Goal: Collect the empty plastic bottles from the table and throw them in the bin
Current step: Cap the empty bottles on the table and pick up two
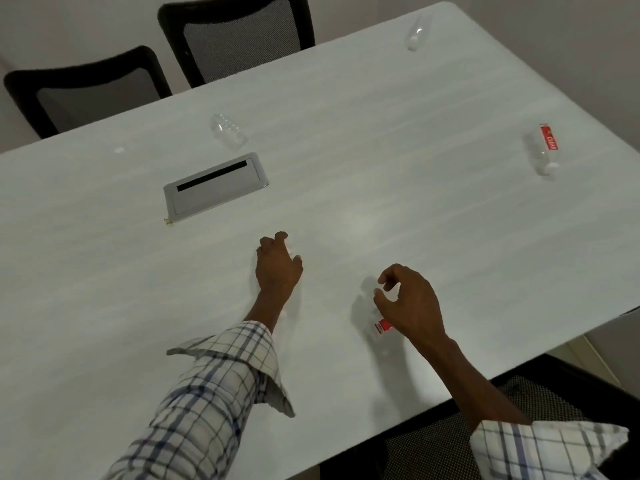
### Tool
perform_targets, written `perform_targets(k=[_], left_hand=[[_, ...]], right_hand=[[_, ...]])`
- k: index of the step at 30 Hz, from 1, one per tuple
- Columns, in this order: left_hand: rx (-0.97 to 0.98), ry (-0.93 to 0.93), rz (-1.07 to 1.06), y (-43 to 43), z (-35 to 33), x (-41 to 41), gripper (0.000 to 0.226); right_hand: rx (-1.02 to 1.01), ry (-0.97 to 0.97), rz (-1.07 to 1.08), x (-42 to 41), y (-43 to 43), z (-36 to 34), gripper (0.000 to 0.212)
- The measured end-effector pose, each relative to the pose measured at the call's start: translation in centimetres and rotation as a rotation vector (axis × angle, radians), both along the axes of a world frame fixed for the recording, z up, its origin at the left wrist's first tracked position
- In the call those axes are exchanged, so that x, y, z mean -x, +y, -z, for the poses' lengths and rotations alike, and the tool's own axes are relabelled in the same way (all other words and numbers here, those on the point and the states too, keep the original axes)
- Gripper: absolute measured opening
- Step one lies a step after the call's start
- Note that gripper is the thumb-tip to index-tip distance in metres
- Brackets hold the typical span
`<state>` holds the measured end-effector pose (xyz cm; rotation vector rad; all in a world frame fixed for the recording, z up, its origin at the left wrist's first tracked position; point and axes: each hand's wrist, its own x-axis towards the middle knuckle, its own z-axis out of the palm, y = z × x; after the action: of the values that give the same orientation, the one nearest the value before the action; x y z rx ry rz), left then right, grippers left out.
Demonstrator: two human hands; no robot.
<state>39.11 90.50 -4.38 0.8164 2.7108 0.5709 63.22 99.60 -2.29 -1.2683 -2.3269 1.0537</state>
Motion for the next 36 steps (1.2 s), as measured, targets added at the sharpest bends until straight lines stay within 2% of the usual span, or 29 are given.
perform_targets(k=[3,6,9,13,18,21,24,27,29,33,36], left_hand=[[0.033,0.0,0.054,1.1,1.1,0.8,0.047],[-0.025,0.002,0.066,1.4,1.7,1.2,0.029],[-0.086,-0.033,0.093,1.5,2.0,1.1,0.021],[-0.142,-0.106,0.146,2.1,1.8,-0.9,0.021],[-0.128,-0.157,0.269,2.6,1.5,-5.0,0.025],[-0.099,-0.175,0.307,2.5,0.9,-6.9,0.034],[-0.045,-0.171,0.331,2.4,0.0,-8.5,0.042],[-0.069,-0.237,0.327,2.3,-0.7,-9.7,0.039],[-0.111,-0.304,0.32,2.2,-1.1,-10.2,0.03],[-0.17,-0.409,0.261,2.1,-1.2,-10.2,0.022],[-0.279,-0.599,0.168,1.9,-1.0,-9.5,0.026]], right_hand=[[-0.012,-0.02,0.03,-0.2,0.6,0.5,0.015],[-0.004,-0.036,0.047,-0.1,0.9,0.9,0.015],[0.007,-0.036,0.061,0.2,1.0,0.9,0.015],[-0.026,-0.033,0.113,-0.2,0.8,0.6,0.015],[-0.055,-0.078,0.328,-2.3,-0.3,-0.1,0.021],[-0.023,-0.152,0.437,-3.6,-1.3,-0.1,0.032],[0.074,-0.298,0.522,-4.2,-2.1,-0.1,0.054],[0.161,-0.392,0.549,-3.3,-2.6,-0.1,0.077],[0.237,-0.373,0.562,-2.3,-2.7,0.1,0.084],[0.261,-0.368,0.501,-0.7,-2.4,0.9,0.078],[0.243,-0.23,0.394,-0.5,-2.7,1.4,0.066]])
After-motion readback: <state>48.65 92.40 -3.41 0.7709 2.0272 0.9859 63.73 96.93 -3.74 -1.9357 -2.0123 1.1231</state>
